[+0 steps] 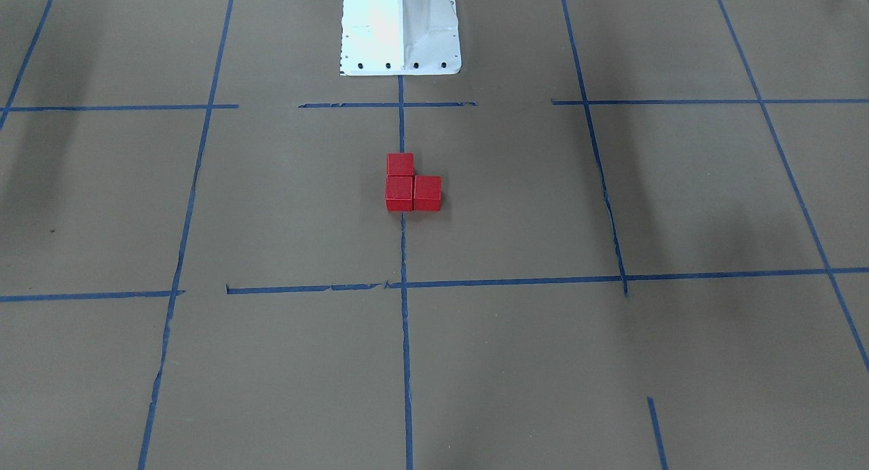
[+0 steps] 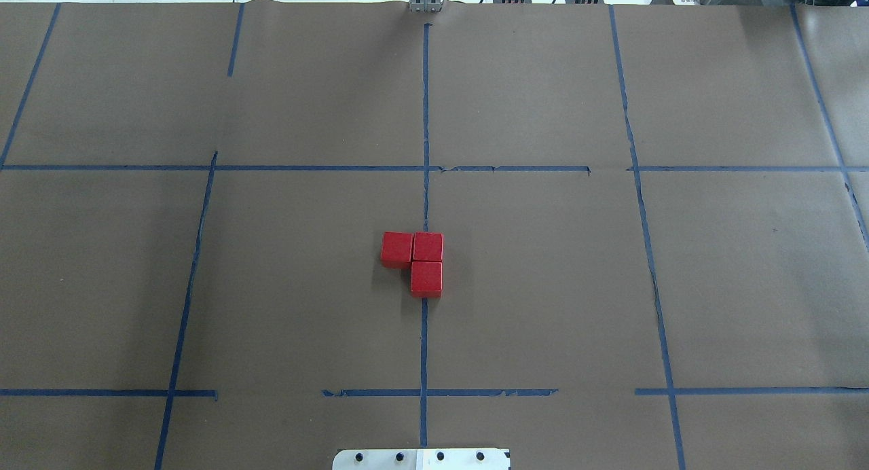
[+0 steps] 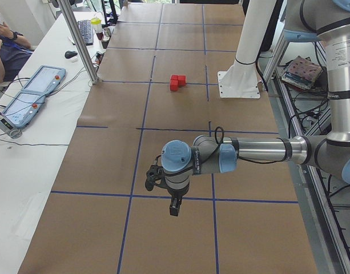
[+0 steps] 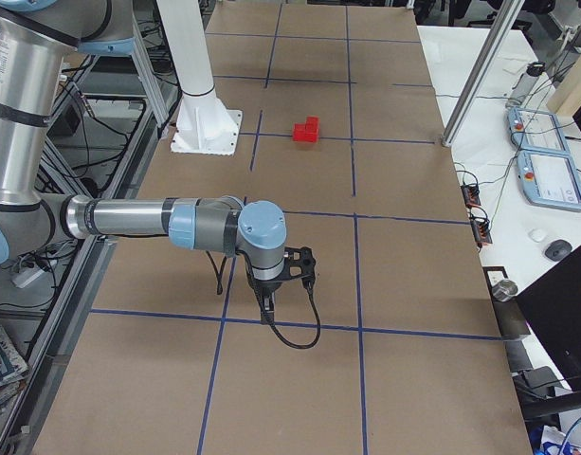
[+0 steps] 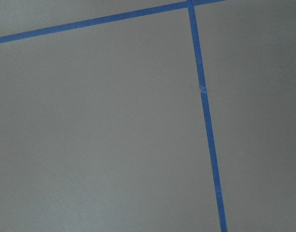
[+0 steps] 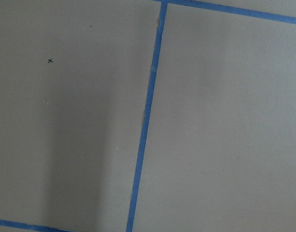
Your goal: Form red blocks into L shape at center
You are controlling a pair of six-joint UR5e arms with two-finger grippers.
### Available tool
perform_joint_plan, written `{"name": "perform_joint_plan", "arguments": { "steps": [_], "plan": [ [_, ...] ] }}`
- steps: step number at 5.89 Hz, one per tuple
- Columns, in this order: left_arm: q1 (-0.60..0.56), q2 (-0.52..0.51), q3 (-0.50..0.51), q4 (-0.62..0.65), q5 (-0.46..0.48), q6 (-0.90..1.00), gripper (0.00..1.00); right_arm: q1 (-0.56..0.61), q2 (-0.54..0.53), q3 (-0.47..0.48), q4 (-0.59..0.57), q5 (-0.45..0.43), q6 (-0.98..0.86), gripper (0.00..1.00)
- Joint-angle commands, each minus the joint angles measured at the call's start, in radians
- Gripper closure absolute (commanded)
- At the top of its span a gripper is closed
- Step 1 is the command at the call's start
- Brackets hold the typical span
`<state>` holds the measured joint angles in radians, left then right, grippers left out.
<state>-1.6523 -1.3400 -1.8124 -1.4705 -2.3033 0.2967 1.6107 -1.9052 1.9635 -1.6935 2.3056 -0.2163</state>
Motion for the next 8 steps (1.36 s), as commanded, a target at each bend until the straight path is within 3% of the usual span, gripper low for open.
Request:
{"name": "perform_joint_plan", "arguments": {
  "steps": [1, 8],
  "plan": [
    [0.000, -0.001, -0.002, -0.004, -0.001, 0.002, 0.00, 0.000, 0.000, 0.000, 0.000, 0.000, -0.001, 0.00],
    [0.002, -0.011, -0.008, -0.017, -0.013, 0.012, 0.00, 0.000, 0.000, -0.006, -0.002, 0.012, 0.002, 0.00]
  ]
}}
